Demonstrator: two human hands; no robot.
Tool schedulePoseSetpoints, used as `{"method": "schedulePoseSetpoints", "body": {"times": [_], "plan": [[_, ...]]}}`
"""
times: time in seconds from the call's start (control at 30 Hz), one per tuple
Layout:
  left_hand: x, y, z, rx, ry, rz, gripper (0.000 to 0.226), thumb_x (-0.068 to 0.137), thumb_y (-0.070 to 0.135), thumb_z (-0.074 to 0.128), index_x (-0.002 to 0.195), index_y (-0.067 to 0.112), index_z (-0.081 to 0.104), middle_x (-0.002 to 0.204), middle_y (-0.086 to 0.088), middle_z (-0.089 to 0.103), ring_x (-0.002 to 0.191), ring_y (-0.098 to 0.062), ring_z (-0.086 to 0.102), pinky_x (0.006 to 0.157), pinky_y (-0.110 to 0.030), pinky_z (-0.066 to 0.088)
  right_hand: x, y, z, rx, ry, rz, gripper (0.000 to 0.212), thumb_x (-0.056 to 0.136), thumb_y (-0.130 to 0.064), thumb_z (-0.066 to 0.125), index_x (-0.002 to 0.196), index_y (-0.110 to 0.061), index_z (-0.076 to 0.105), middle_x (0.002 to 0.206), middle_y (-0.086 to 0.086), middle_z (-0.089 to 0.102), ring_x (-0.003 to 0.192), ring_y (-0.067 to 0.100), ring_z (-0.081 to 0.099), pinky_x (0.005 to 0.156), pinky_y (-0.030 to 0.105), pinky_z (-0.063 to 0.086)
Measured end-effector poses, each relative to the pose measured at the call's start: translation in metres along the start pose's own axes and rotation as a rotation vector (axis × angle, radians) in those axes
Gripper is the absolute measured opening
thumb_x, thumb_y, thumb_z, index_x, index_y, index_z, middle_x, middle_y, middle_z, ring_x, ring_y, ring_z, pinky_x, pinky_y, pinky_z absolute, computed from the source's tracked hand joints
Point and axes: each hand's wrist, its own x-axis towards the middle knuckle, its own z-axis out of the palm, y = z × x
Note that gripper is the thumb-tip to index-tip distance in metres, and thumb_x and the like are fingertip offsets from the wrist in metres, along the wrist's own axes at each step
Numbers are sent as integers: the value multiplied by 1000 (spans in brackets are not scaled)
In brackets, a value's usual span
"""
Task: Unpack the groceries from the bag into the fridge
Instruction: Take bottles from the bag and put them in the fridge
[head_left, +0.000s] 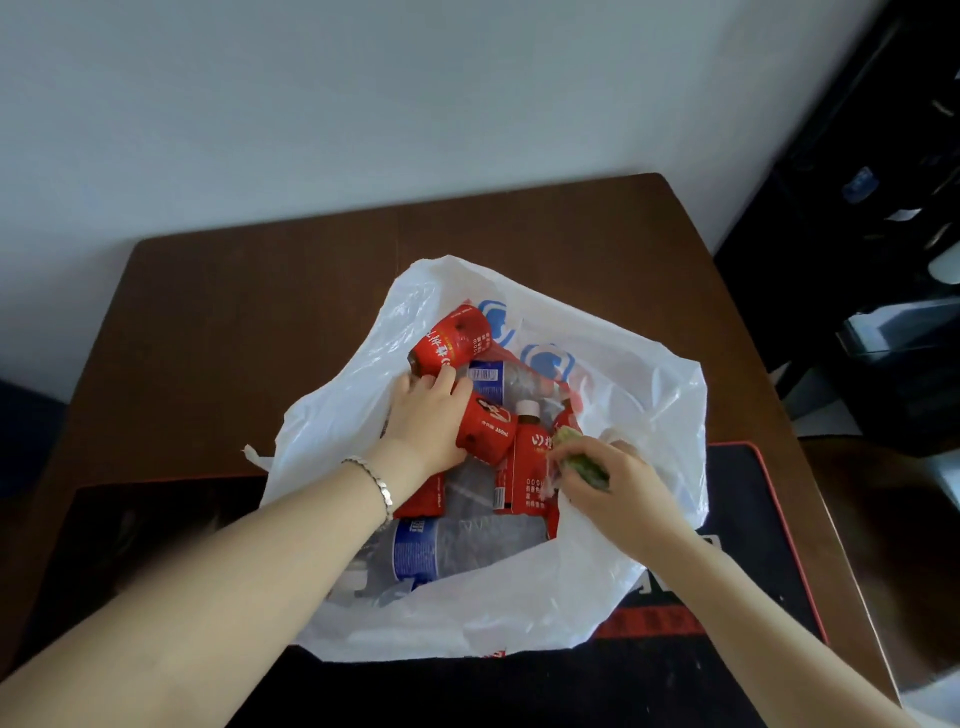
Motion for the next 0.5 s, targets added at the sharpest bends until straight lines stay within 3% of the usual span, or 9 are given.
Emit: {"method": "schedulePoseSetpoints", "body": {"times": [0.17, 0.33, 0.5], "plan": [[3, -6, 2, 155, -26, 55, 71, 82, 38, 66, 140, 17, 30, 140, -5, 38, 128, -26, 37, 109, -40, 29, 0, 4, 0, 33, 8, 10, 12, 92, -34, 52, 99, -43, 54, 107, -6, 54, 88, 6, 51, 67, 6, 38], [3, -9, -12, 241, 0, 164, 71, 77, 55, 62, 135, 23, 37, 137, -1, 47, 126, -22, 41, 105, -38, 31, -6, 7, -1, 85, 14, 0, 13, 92, -33, 52, 97, -45, 53, 105, -6, 51, 86, 5, 50, 70, 8, 41], [-35, -6, -18, -41, -100, 63, 78, 70, 59, 67, 132, 22, 38, 131, -1, 45, 117, -21, 49, 96, -35, 44, -10, 10, 1, 197, 25, -17, 24, 93, -30, 52, 87, -53, 49, 100, -9, 51, 91, 5, 53, 78, 15, 45]]}}
